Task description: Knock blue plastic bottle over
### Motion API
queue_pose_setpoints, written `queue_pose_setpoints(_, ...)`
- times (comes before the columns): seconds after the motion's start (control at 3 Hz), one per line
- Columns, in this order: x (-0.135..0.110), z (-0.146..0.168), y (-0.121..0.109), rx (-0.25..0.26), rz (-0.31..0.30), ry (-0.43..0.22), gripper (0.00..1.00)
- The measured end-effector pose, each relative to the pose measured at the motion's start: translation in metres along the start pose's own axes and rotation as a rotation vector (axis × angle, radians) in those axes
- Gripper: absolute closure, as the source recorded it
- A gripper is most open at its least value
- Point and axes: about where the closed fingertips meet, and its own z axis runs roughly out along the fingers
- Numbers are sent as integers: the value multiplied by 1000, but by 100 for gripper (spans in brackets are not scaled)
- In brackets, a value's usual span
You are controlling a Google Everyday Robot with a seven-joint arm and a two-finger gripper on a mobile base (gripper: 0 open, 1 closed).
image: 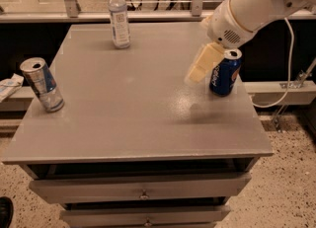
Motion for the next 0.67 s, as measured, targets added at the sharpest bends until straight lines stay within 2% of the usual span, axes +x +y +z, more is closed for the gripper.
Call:
queue_pose_setpoints(0.33, -38, 37, -25, 13, 36, -90, 0)
queue_pose_setpoints(0.67, -38, 38, -25, 13, 36, -90, 0)
